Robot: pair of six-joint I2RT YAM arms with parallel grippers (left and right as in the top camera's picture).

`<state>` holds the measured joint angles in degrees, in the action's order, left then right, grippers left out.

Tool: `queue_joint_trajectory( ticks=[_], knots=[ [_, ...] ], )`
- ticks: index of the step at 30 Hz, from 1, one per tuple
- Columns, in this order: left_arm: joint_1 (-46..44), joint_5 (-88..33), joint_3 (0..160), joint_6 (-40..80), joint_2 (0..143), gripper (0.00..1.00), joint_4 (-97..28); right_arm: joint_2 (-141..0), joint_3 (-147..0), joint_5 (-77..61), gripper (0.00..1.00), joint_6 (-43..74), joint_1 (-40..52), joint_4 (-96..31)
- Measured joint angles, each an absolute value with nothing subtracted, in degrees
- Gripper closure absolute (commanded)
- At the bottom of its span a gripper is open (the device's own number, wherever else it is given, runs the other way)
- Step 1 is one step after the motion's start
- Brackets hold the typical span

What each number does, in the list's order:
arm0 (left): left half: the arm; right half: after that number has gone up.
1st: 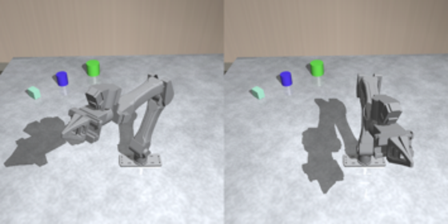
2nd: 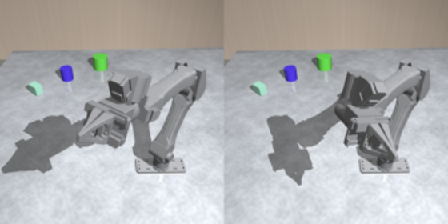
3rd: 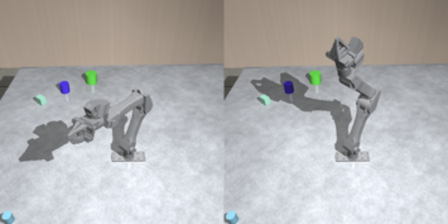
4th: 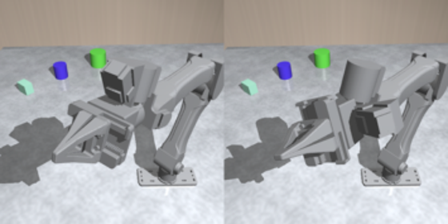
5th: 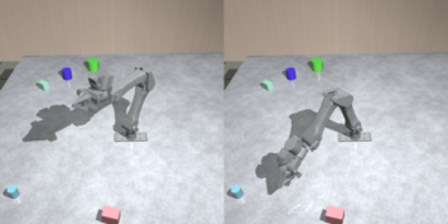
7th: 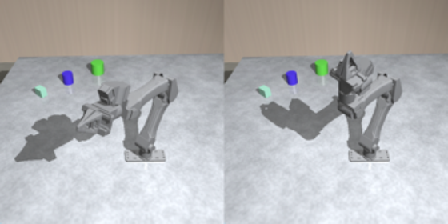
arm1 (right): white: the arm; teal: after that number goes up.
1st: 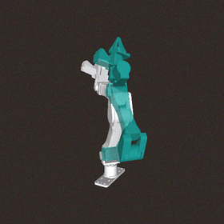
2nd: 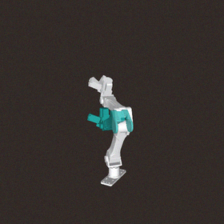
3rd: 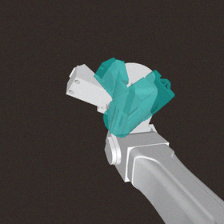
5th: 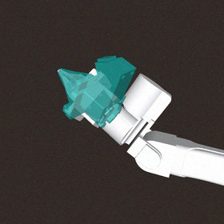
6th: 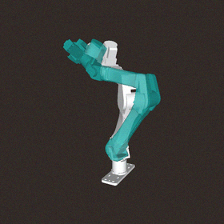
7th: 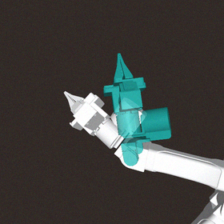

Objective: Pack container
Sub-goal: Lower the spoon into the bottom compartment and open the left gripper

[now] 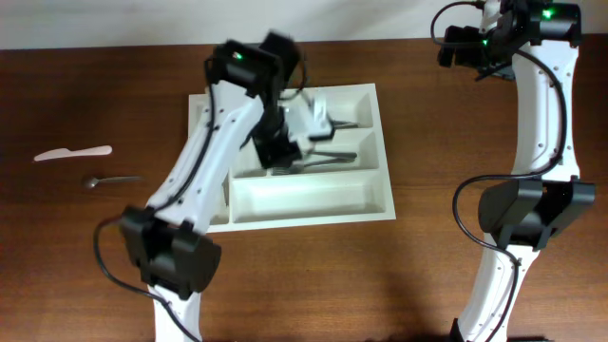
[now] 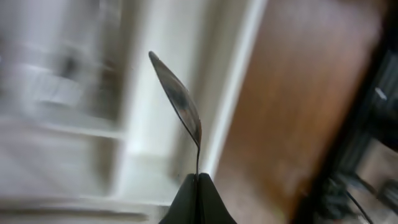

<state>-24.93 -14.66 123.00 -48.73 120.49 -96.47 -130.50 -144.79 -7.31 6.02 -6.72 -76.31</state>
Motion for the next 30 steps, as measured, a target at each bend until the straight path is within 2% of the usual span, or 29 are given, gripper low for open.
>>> queue_joint_trajectory(
  ticks=[5, 21, 22, 24, 25, 27, 30],
  knots=[
    [-25.3, -17.2, 114.0, -54.5, 121.4, 0.98, -95.0, -130.5, -144.8, -7.3, 0.01, 6.0, -6.7, -76.3],
    [-25.5, -20.8, 103.0, -62.3, 121.4, 0.98, -79.0, -130.5, -144.8, -7.3, 0.01, 6.0, -6.7, -76.3],
    [-25.5, -20.9, 102.4, -62.4, 121.4, 0.93, -78.5, -130.5, -144.8, -7.3, 0.01, 6.1, -6.7, -76.3],
    [-25.5, -20.9, 101.7, -62.8, 121.4, 0.73, -78.2, -130.5, -144.8, -7.3, 0.01, 6.0, -6.7, -76.3],
    [-25.5, -20.9, 101.6, -63.1, 121.4, 0.69, -78.2, -130.5, -144.8, -7.3, 0.01, 6.0, -6.7, -76.3],
    [-25.5, -21.0, 101.6, -63.3, 121.4, 0.63, -78.1, -130.5, -144.8, -7.3, 0.01, 6.0, -6.7, -76.3],
    [-25.5, -21.1, 101.6, -63.2, 121.4, 0.62, -78.0, -130.5, -144.8, -7.3, 0.01, 6.0, -6.7, -76.3]
  ],
)
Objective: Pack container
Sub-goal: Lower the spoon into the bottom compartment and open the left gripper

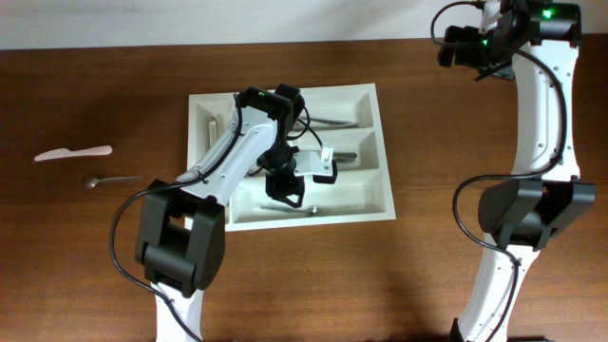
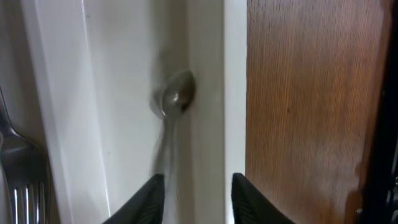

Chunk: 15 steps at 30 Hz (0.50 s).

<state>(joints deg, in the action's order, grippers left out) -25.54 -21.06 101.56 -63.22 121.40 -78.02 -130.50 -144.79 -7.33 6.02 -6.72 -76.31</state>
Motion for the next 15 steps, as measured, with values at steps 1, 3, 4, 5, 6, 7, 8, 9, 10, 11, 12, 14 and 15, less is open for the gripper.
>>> queue_joint_trajectory(
  ticks=[1, 3, 4, 5, 6, 7, 8, 9, 10, 11, 12, 14, 15],
  knots=[
    [-25.5, -21.0, 101.6, -63.2, 121.4, 0.62, -77.8, -130.5, -144.8, -7.3, 0.01, 6.0, -6.7, -76.3],
    [-25.5, -21.0, 101.6, -63.2, 121.4, 0.65, -77.1, -130.5, -144.8, -7.3, 0.01, 6.0, -6.7, -76.3],
    [-25.5, -21.0, 101.6, -63.2, 121.4, 0.66, -76.5, -130.5, -144.8, -7.3, 0.01, 6.0, -6.7, -76.3],
    [-25.5, -20.9, 101.5, -63.1, 121.4, 0.67, -75.9, -130.5, -144.8, -7.3, 0.01, 6.0, -6.7, -76.3],
    [-25.5, -20.6, 101.6, -62.8, 121.4, 0.67, -75.4, -130.5, -144.8, -7.3, 0.01, 6.0, -6.7, -76.3],
    [-25.5, -20.1, 101.6, -62.1, 121.4, 0.66, -74.7, -130.5, -144.8, -7.3, 0.01, 6.0, -6.7, -76.3],
    [-25.5, -19.1, 101.7, -60.7, 121.4, 0.67, -74.0, -130.5, -144.8, -7.3, 0.01, 6.0, -6.7, -76.3],
    [-25.5, -17.9, 102.1, -59.0, 121.4, 0.66, -73.2, -130.5, -144.8, -7.3, 0.01, 6.0, -6.7, -76.3],
    [-25.4, -16.3, 102.8, -57.0, 121.4, 0.66, -72.5, -130.5, -144.8, -7.3, 0.01, 6.0, -6.7, -76.3],
    [-25.2, -14.7, 104.0, -54.9, 121.4, 0.66, -71.8, -130.5, -144.8, -7.3, 0.01, 6.0, -6.7, -76.3],
    [-24.9, -13.1, 105.5, -52.7, 121.4, 0.66, -70.9, -130.5, -144.8, -7.3, 0.01, 6.0, -6.7, -76.3],
    [-23.7, -9.8, 109.5, -47.2, 121.4, 0.61, -69.2, -130.5, -144.8, -7.3, 0.01, 6.1, -6.7, -76.3],
    [-22.7, -8.4, 111.7, -44.2, 121.4, 0.60, -68.4, -130.5, -144.8, -7.3, 0.01, 6.0, -6.7, -76.3]
  ],
)
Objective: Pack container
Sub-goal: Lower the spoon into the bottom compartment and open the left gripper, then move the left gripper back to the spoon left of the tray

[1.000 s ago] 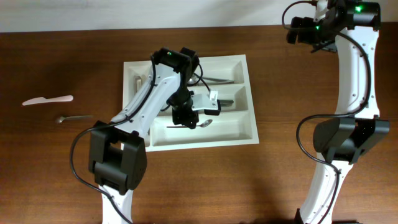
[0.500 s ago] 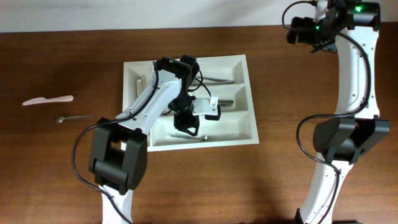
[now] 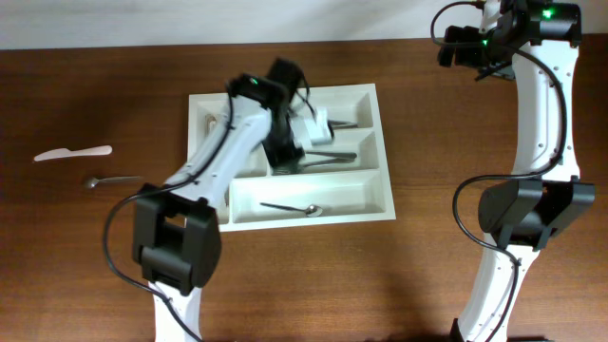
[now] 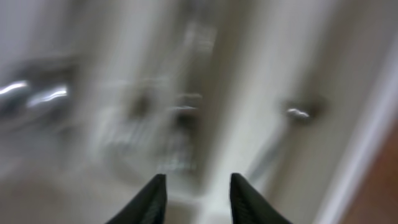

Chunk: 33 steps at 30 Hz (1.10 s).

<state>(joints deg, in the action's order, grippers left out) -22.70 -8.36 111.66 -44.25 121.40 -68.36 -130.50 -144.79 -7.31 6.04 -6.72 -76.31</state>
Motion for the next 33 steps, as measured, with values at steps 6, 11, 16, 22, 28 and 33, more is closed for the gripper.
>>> queue_joint_trajectory(
  ticks=[6, 11, 16, 22, 28, 33],
  knots=[
    [-11.5, -3.9, 119.1, -21.7, 121.3, 0.56, -66.7, -130.5, -144.8, -7.3, 0.01, 6.0, -6.7, -76.3],
    [-0.1, -3.3, 118.8, -6.8, 121.3, 0.52, -70.1, -130.5, -144.8, -7.3, 0.01, 6.0, -6.7, -76.3],
    [7.4, -7.3, 118.7, -0.8, 121.3, 0.27, -72.7, -130.5, -144.8, -7.3, 0.01, 6.0, -6.7, -76.3],
    [10.7, -7.5, 118.7, 5.3, 121.3, 0.28, -75.7, -130.5, -144.8, -7.3, 0.01, 6.0, -6.7, -76.3],
    [13.2, 5.7, 118.1, 29.9, 121.4, 0.22, -84.0, -130.5, -144.8, -7.3, 0.01, 6.0, -6.7, -76.3],
    [13.8, 11.5, 114.5, 49.5, 121.4, 0.04, -81.9, -130.5, -144.8, -7.3, 0.01, 6.0, -6.7, -76.3]
  ],
)
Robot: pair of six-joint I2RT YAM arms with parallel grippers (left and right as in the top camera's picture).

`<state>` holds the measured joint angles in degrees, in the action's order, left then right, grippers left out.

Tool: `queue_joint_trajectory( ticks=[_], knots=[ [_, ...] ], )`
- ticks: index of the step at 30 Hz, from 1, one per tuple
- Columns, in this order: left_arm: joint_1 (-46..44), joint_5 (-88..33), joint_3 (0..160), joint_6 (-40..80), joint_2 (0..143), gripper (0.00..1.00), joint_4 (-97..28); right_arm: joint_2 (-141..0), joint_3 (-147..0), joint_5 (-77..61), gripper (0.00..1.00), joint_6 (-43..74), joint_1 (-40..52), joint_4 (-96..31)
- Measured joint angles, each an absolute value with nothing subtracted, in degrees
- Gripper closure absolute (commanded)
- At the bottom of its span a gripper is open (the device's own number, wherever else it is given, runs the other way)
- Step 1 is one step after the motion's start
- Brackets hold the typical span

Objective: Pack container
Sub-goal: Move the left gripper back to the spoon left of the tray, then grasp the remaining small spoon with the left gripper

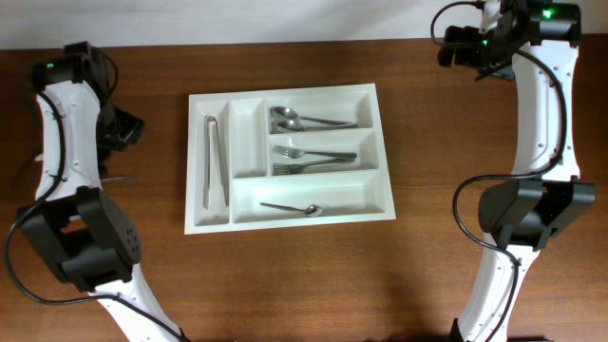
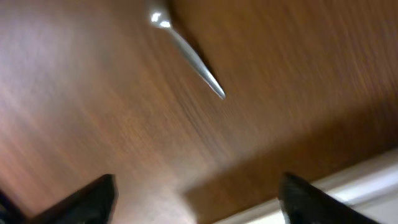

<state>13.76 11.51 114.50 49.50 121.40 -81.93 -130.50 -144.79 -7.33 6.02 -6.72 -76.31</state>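
Note:
The white cutlery tray (image 1: pixel 383 152) lies mid-table. It holds tongs (image 1: pixel 214 157) in its left slot, spoons (image 1: pixel 294 120) at top right, forks (image 1: pixel 304 160) in the middle and a small spoon (image 1: pixel 294 208) in the front slot. My left gripper (image 1: pixel 122 129) is out at the table's far left, open and empty (image 2: pixel 199 208). In the blurred left wrist view a small spoon (image 2: pixel 186 55) lies on the wood ahead of the fingers (image 2: pixel 93 199). Only that spoon's handle (image 1: pixel 119 178) shows from overhead. My right gripper (image 1: pixel 461 46) hangs folded at the back right.
The left arm (image 1: pixel 71 123) covers the spot on the table left of the tray. A pale edge (image 2: pixel 373 180) shows at the lower right of the left wrist view. The right arm's base (image 1: pixel 527 214) stands right of the tray.
My left gripper was open over the tray's middle; now it is at the table's far left, above the loose small spoon, jaws spread wider. The tray's contents are unchanged.
My left gripper was shut on a small spoon above the tray. Then it stood open over the front slot with the spoon lying there. Then it was over the tray's middle, and now at the far left over another spoon. The right arm stayed still.

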Motion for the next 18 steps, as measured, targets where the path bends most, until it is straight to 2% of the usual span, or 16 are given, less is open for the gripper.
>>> queue_joint_trajectory(
  ticks=[2, 6, 11, 18],
  knots=[
    [13.8, 12.4, 112.3, 55.9, 121.4, 0.00, -79.5, -130.5, -144.8, -7.3, 0.01, 6.0, -6.7, -76.3],
    [14.4, 13.1, 106.5, 64.8, 121.4, 0.01, -72.8, -130.5, -144.8, -7.3, 0.01, 6.0, -6.7, -76.3],
    [15.8, 13.3, 100.7, 69.0, 121.5, 0.01, -65.7, -130.5, -144.8, -7.3, 0.01, 6.0, -6.7, -76.3],
    [20.5, 13.6, 98.9, 70.6, 121.5, 0.02, -63.4, -130.5, -144.8, -7.3, 0.01, 6.0, -6.7, -76.3]
  ],
)
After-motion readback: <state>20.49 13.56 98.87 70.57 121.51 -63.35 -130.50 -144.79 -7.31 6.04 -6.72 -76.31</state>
